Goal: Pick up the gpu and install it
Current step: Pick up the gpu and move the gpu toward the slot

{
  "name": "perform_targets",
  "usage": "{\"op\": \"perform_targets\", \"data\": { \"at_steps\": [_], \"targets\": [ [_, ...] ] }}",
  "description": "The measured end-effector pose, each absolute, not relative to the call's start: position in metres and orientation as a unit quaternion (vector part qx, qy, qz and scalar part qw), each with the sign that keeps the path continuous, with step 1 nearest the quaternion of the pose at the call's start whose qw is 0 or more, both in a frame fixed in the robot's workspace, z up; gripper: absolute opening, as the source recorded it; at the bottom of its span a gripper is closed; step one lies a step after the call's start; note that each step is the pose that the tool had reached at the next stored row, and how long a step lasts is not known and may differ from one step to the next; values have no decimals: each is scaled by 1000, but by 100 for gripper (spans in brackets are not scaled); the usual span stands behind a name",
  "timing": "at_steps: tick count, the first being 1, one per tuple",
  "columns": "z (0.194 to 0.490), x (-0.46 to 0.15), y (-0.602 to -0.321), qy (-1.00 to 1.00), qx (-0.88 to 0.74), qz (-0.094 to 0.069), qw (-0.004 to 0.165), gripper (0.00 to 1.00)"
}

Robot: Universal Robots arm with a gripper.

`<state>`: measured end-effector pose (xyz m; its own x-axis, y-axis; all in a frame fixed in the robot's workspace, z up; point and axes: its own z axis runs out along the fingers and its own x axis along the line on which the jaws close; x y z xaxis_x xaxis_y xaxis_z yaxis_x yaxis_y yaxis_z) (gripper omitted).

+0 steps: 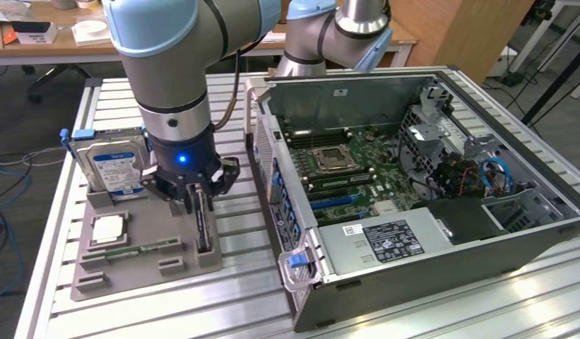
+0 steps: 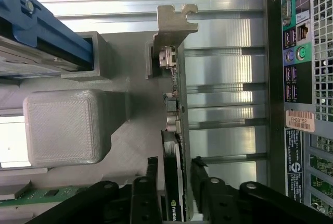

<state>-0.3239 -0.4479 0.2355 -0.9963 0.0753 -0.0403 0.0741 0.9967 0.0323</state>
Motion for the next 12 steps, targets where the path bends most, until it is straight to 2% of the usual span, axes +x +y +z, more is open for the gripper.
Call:
{"op": "perform_targets", "data": {
  "at_steps": [1, 2, 12],
  "targets": [
    [236, -324, -448, 999, 37, 15, 21, 39],
    [236, -324, -448, 999, 37, 15, 21, 32],
    [235, -324, -449, 999, 37, 14, 21, 32]
  ]
}}
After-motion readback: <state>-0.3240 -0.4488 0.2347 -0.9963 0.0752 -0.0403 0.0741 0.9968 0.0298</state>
